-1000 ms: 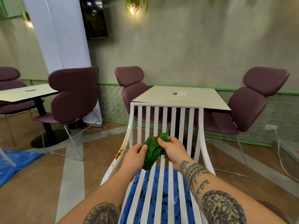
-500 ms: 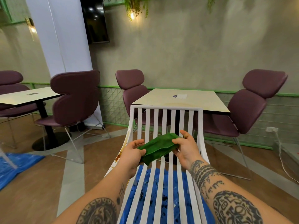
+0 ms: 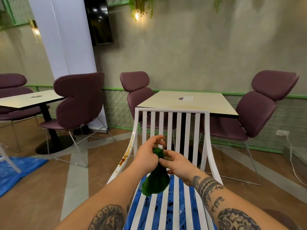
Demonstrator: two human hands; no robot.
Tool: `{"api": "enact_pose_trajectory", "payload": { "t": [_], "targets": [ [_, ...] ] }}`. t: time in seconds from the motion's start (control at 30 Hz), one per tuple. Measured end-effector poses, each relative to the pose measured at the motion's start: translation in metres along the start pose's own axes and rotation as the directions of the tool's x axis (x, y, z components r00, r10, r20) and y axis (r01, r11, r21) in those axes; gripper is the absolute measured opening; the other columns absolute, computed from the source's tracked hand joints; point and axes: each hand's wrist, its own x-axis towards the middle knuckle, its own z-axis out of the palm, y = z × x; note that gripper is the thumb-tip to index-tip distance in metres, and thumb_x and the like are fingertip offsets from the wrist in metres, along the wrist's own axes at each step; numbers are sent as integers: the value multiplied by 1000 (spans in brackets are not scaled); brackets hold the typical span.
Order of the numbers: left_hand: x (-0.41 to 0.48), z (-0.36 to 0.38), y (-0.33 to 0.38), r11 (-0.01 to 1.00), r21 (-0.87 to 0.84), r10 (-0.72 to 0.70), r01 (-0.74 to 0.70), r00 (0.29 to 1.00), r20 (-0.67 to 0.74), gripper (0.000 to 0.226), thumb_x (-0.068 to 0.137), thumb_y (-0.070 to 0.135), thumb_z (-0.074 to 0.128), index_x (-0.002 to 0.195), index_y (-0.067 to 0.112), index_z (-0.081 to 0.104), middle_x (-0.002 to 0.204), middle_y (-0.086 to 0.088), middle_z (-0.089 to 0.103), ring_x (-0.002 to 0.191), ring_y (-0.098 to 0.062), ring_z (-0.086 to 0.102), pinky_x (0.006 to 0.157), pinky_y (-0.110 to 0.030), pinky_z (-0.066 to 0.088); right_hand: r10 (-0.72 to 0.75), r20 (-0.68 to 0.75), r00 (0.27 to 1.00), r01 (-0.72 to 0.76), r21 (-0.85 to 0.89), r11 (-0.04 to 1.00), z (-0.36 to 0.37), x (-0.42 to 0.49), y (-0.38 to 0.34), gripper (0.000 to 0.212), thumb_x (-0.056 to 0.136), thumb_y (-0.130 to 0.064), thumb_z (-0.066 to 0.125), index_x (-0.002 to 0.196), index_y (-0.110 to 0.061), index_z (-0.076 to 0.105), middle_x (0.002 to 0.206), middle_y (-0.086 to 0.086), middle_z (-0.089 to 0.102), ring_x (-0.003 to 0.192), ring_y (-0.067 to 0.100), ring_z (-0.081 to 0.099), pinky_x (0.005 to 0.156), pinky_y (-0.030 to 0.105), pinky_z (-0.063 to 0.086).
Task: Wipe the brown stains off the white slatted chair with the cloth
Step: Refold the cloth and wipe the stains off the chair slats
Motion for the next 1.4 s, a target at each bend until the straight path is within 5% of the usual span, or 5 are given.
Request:
{"api": "enact_pose_trajectory", "payload": {
  "t": [0.13,0.4,0.7,1.17,1.4],
  "targets": [
    [2,-6,-8,988,-155,-16,0,994,-105,68,86,-15,52,137,29,52,129,12,58,110,-12,62,73,-22,58,-77,-141,987,73,-31,997,-2,7,-7,13,95,-17,68,107,-12,68,101,11,76,96,27,73,86,42,60],
    [2,-21,-33,982,-105,-167,154,978,-127,20,102,12,53,100,19,71,93,-6,73,90,-23,69,82,-38,59,-174,-282,943,104,-248,963,-26,5,-42,7,94,-23,69,99,-22,74,97,0,75,90,16,71,77,31,59],
    [10,-29,-5,867,-412,-317,280,948,-21,26,106,29,46,102,17,68,107,-16,71,100,-32,68,87,-41,55,-13,-97,995,-47,-591,806,-50,5,-69,27,92,-33,69,72,-15,65,76,0,65,74,17,60,70,32,49],
    [30,-32,16,997,62,-38,52,975,-218,26,107,28,39,90,18,56,91,-10,63,82,-21,57,65,-31,41,-166,-135,977,49,-617,785,-55,9,-55,7,96,-29,66,98,-22,65,93,1,74,85,20,71,83,40,58],
    [32,-48,15,969,198,-192,147,953,235,75,63,72,76,118,21,66,113,-2,71,105,-24,70,100,-46,53,-75,-83,994,40,-360,932,-68,1,-75,13,90,-21,72,91,-8,74,85,13,73,74,22,70,74,38,59]
  ]
}}
